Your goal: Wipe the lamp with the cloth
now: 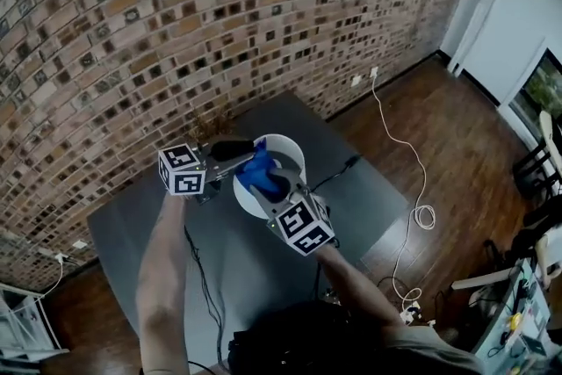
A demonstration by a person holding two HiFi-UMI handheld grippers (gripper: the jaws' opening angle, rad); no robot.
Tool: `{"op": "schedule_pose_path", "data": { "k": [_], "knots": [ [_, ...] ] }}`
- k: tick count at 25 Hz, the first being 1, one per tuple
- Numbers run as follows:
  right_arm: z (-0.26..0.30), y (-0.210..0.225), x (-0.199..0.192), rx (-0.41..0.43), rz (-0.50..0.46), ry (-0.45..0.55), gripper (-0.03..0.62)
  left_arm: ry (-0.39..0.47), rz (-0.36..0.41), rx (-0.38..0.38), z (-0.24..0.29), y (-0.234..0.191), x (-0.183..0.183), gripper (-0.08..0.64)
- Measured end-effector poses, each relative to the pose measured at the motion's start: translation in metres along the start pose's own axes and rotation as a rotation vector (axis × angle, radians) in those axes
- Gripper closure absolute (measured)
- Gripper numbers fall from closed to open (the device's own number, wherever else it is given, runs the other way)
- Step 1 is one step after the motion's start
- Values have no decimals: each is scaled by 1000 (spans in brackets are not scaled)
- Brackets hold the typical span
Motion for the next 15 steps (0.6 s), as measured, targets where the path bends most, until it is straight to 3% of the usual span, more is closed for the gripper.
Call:
{"op": "schedule_pose_path", "data": {
  "k": [2,3,6,7,9,12,15],
  "knots": [
    [-14,6,-4,-16,34,100,482,16,69,8,4,9,4,451],
    [-23,13,-5,-11,98,187,480,51,94,14,3,14,10,460],
    [-54,46,-12,64,495,529,482,113,114,-15,2,28,22,474],
    [-60,55,-16,90,616,607,482,90,123,-33,5,32,19,472],
    [-64,62,-22,126,755,667,482,34,144,-54,12,35,7,472],
    [-70,54,-8,198,840,766,483,68,88,-69,6,31,13,471],
    [-83,52,13,249,808,816,483,202,-31,-71,-14,18,39,476]
  ]
}}
Point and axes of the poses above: the fingertips, and each gripper's own axes: z forward along the fingers, y to its right, x out of its top, the point moved 2 cm from there along -z, backward along the fingers, and after that the axes turned 12 degrees about x, right-handed, at the moved point
